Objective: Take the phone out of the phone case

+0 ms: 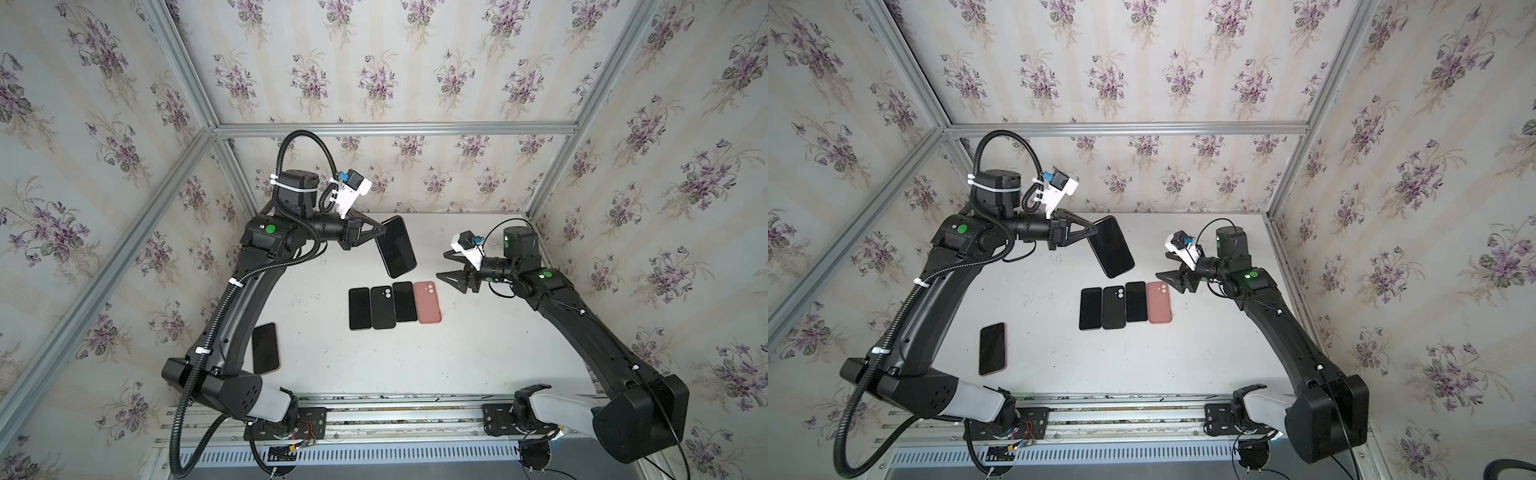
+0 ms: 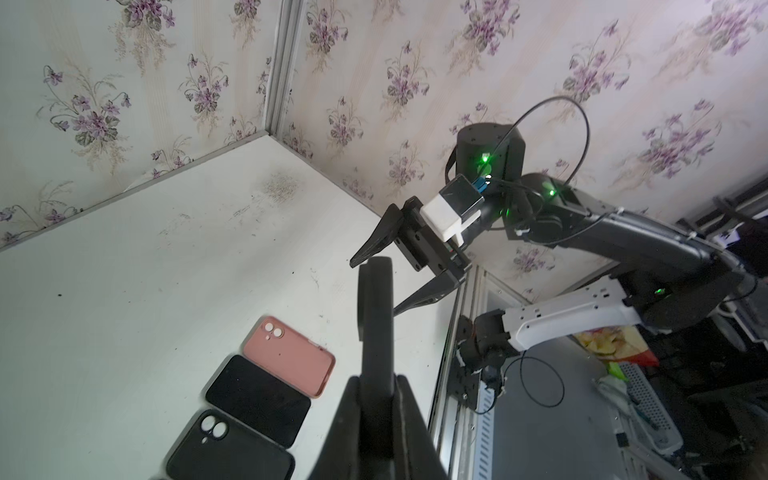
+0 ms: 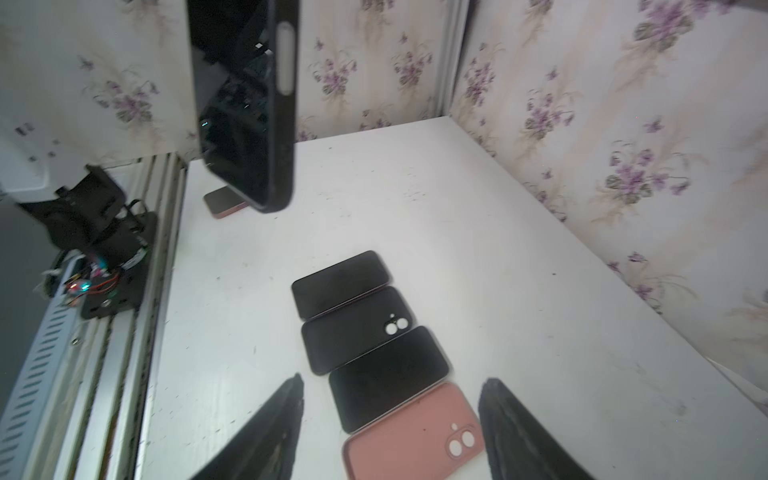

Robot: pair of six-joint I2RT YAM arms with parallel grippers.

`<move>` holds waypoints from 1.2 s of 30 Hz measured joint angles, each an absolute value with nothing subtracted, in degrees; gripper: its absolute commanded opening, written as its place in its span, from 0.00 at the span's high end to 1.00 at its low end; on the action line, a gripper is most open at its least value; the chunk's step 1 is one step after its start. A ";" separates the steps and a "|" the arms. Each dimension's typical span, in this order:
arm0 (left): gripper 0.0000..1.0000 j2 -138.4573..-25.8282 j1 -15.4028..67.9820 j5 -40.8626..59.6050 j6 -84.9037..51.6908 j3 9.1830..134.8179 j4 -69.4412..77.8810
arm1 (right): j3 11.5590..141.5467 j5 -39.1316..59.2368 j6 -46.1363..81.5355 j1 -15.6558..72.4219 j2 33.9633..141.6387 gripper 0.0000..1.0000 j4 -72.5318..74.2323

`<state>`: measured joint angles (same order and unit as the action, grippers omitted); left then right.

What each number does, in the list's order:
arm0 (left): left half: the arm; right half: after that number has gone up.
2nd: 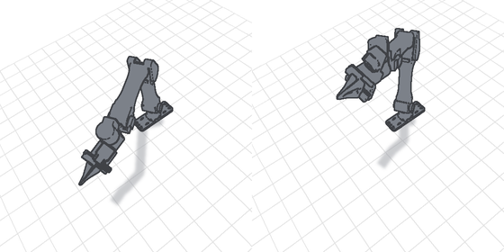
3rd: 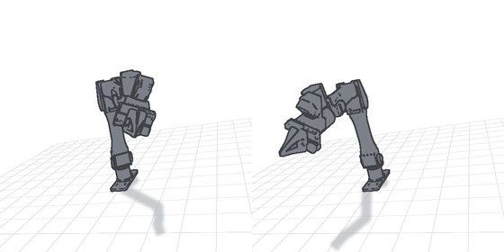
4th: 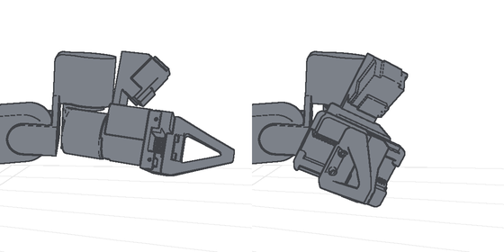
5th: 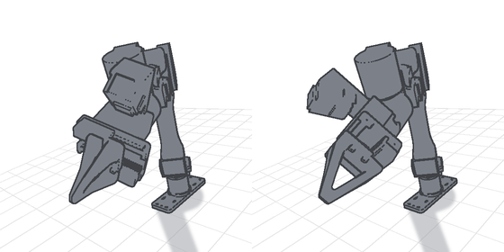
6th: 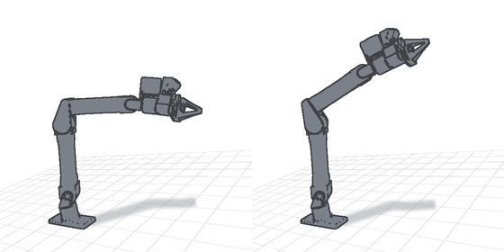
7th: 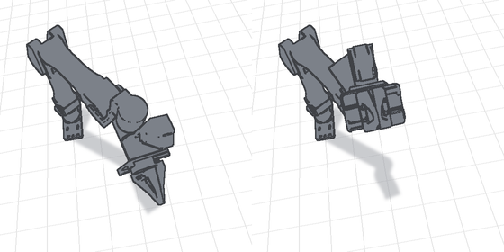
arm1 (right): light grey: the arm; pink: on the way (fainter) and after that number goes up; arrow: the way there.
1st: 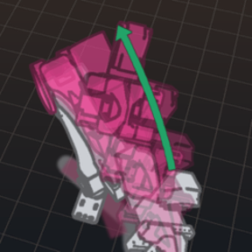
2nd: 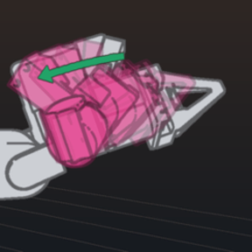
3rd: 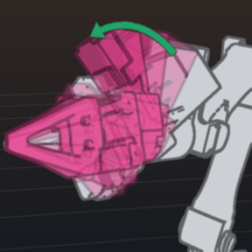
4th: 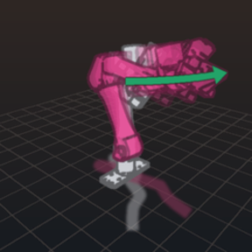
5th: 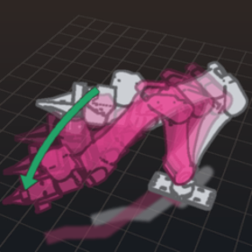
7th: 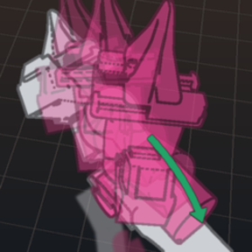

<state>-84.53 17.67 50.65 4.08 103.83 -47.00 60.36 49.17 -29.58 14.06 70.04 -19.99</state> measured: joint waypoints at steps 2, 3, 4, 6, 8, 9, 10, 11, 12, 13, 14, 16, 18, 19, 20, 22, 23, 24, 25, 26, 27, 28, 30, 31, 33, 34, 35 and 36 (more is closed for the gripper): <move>1.00 -84.25 18.02 49.80 7.57 103.83 -49.84 | 60.31 50.96 -30.04 14.66 70.30 0.31 -20.45; 1.00 -84.07 18.20 49.43 9.17 103.79 -50.98 | 60.31 51.77 -30.06 15.16 70.50 0.31 -20.45; 1.00 -83.83 18.41 49.17 10.48 103.70 -51.94 | 60.31 52.31 -30.09 15.75 70.67 0.33 -20.45; 1.00 -83.33 18.72 49.01 12.58 103.55 -53.30 | 60.31 53.52 -30.44 17.54 71.18 0.34 -20.49; 1.00 -82.94 18.87 48.99 14.24 103.48 -54.26 | 60.34 54.70 -30.46 19.35 71.90 0.37 -20.56; 1.00 -82.83 18.90 48.99 14.85 103.48 -54.68 | 60.34 55.29 -30.46 20.32 72.40 0.38 -20.62; 1.00 -82.81 18.96 48.99 15.40 103.50 -54.89 | 60.34 55.57 -30.46 20.95 72.79 0.39 -20.62; 1.00 -82.81 19.11 48.99 15.92 103.50 -55.05 | 60.36 55.88 -30.46 21.63 73.25 0.41 -20.62; 1.00 -82.81 19.18 48.97 16.32 103.55 -55.09 | 60.42 56.14 -30.46 22.24 73.78 0.43 -20.64; 1.00 -82.83 19.31 48.97 16.64 103.57 -55.13 | 60.69 56.29 -30.44 22.61 74.22 0.43 -20.88; 1.00 -82.85 19.51 48.99 16.88 103.70 -55.24 | 60.82 56.40 -30.41 23.09 74.65 0.44 -20.58; 1.00 -82.89 19.79 49.21 17.28 103.79 -55.27 | 61.25 56.73 -30.22 23.70 75.33 0.46 -20.10; 1.00 -82.98 19.92 49.25 17.50 103.85 -55.31 | 61.76 56.95 -29.78 24.27 76.09 0.48 -19.44; 1.00 -83.00 19.92 49.41 17.65 103.88 -55.33 | 61.87 57.10 -29.54 24.38 76.40 0.49 -19.05; 1.00 -83.02 19.92 49.56 17.80 103.92 -55.35 | 62.19 57.12 -29.36 24.56 76.77 0.49 -18.96; 1.00 -83.05 19.92 49.65 17.87 104.12 -55.48 | 62.76 57.34 -29.06 24.73 77.36 0.51 -18.46; 1.00 -83.09 19.92 49.74 17.87 104.22 -55.55 | 63.07 57.49 -28.60 24.82 77.65 0.52 -18.33; 1.00 -83.13 19.94 49.82 17.87 104.33 -55.64 | 63.40 57.65 -28.49 24.97 77.87 0.52 -18.35; 1.00 -83.22 19.94 49.87 17.89 104.40 -55.70 | 63.70 57.82 -28.45 25.10 78.06 0.53 -18.41; 1.00 -83.26 19.97 49.93 17.89 104.40 -55.70 | 63.92 58.04 -28.27 25.26 78.26 0.54 -18.09; 1.00 -83.37 19.99 50.04 17.91 104.40 -55.72 | 64.10 58.15 -28.01 25.36 78.41 0.55 -18.00; 1.00 -83.46 19.99 50.09 17.91 104.42 -55.75 | 64.12 58.19 -27.90 25.39 78.52 0.56 -17.93; 1.00 -83.68 20.01 50.09 18.02 104.49 -55.81 | 64.36 58.41 -27.75 25.56 78.83 0.58 -18.02; 1.00 -83.74 20.01 50.09 18.09 104.51 -55.86 | 64.45 58.43 -27.11 25.74 79.00 0.60 -17.67; 1.00 -83.81 20.01 50.11 18.26 104.60 -55.90 | 64.49 58.61 -27.00 25.87 79.15 0.61 -17.34; 1.00 -83.85 20.01 50.15 18.28 104.64 -55.88 | 64.55 58.70 -26.96 25.98 79.31 0.62 -17.17; 1.00 -83.88 20.01 50.26 18.31 104.66 -55.90 | 64.77 58.76 -26.74 26.09 79.46 0.64 -17.21; 1.00 -83.92 20.01 50.37 18.31 104.68 -55.90 | 64.84 58.85 -26.35 26.13 79.57 0.65 -16.78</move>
<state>-83.92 20.01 50.37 18.31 104.68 -55.90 64.84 58.85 -26.35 26.13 79.57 -16.78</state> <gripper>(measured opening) 0.133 0.371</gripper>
